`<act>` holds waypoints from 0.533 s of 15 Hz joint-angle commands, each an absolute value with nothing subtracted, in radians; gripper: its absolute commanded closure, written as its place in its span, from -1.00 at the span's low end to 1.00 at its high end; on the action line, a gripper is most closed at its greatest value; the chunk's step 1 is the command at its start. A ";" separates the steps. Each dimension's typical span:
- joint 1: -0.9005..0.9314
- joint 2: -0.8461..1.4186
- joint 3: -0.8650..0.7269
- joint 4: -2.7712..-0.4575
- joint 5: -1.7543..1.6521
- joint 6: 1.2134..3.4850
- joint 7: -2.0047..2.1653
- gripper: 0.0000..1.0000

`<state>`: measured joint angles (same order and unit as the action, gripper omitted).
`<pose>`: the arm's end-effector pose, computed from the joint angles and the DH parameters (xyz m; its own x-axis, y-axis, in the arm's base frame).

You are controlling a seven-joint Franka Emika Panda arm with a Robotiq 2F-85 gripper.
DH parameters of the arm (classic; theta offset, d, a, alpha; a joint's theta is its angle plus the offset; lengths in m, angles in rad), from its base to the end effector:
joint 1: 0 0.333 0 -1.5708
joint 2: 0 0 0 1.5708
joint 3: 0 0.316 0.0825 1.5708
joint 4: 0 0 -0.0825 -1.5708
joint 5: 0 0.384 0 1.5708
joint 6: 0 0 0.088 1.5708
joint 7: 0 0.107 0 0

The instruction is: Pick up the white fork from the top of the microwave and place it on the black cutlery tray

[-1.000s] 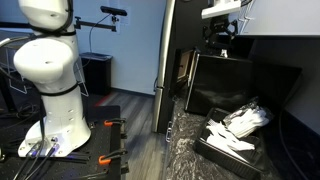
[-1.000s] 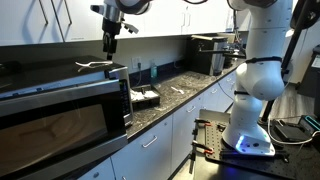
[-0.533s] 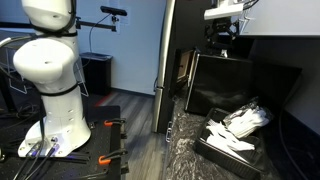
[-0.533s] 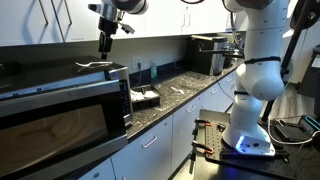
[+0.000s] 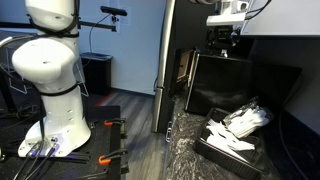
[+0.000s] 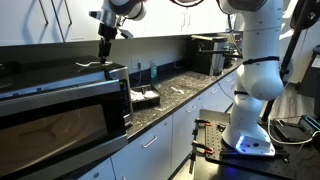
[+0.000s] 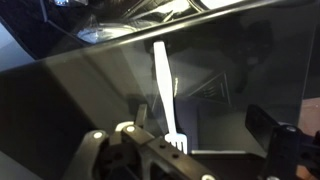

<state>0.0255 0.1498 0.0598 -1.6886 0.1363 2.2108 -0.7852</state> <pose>0.6393 0.0569 0.5440 0.6265 0.6954 0.3521 0.6940 -0.7033 0.1542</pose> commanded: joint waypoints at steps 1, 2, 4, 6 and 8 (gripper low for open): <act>0.003 0.180 0.075 -1.647 0.197 2.202 -0.832 -1.00; 0.001 0.182 0.075 -1.648 0.207 2.201 -0.840 -1.00; -0.004 0.189 0.076 -1.641 0.227 2.199 -0.851 -1.00; -0.009 0.194 0.077 -1.637 0.242 2.198 -0.860 -1.00; -0.012 0.196 0.078 -1.635 0.251 2.198 -0.864 -0.98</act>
<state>0.0048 0.1794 0.0657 -1.6684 0.2205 2.2108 -0.8296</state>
